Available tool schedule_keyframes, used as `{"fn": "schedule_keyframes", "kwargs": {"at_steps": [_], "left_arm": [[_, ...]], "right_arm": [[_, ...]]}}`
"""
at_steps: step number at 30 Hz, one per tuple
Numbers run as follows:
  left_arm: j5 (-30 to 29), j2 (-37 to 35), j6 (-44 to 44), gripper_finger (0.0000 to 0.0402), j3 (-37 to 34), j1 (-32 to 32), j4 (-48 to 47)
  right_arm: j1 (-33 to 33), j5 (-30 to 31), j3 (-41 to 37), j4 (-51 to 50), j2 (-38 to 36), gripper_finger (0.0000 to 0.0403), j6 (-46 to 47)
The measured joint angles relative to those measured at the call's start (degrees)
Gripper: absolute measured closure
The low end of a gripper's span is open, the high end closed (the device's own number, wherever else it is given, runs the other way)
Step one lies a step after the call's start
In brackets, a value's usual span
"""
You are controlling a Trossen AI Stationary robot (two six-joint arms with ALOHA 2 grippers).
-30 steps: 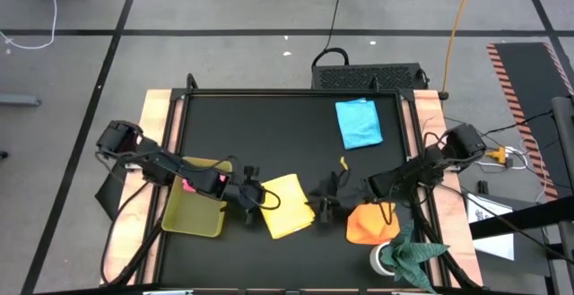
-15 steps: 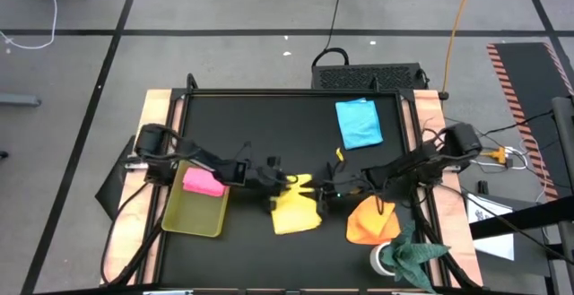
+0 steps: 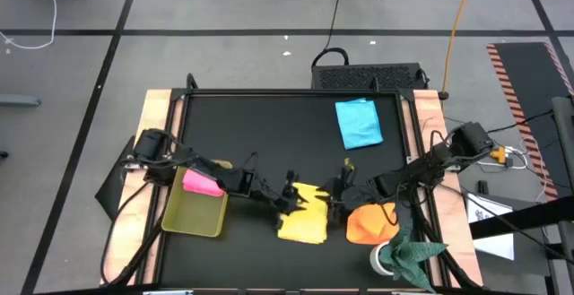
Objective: Fold microfiber towels
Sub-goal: Fold the yellow microfiber towel
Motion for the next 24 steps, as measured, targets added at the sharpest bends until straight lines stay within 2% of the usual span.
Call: {"fn": "schedule_keyframes", "kwargs": {"at_steps": [7, 10, 13, 16, 21, 24], "left_arm": [[-10.2, -3.1, -11.9, 0.0300, -0.5, -5.5, -13.1], [-12.0, -2.8, -16.6, 0.0300, -0.8, -6.8, -15.3], [-14.1, -2.6, -19.5, 0.0300, -0.9, -8.1, -16.6], [-15.0, -2.7, -20.5, 0.0300, -0.9, -8.7, -16.3], [-6.5, -1.1, -21.2, 0.0300, -0.7, -6.7, -16.2], [-4.0, 1.5, -18.1, 0.0300, -0.9, -5.2, -17.0]], "right_arm": [[-6.0, -1.7, -3.0, -0.9, 1.0, 0.0267, 4.0], [-8.4, -7.6, -3.5, -1.6, 1.4, 0.0250, 4.5], [-9.1, -13.9, -3.5, -0.7, 1.5, 0.0251, 4.5], [-9.1, -15.3, -3.4, -0.3, 1.4, 0.0277, 4.4], [-9.1, -15.0, -3.4, -2.3, 1.4, 0.0350, 5.0], [-8.3, -14.5, -3.4, -4.4, 1.3, 0.0392, 6.7]]}}
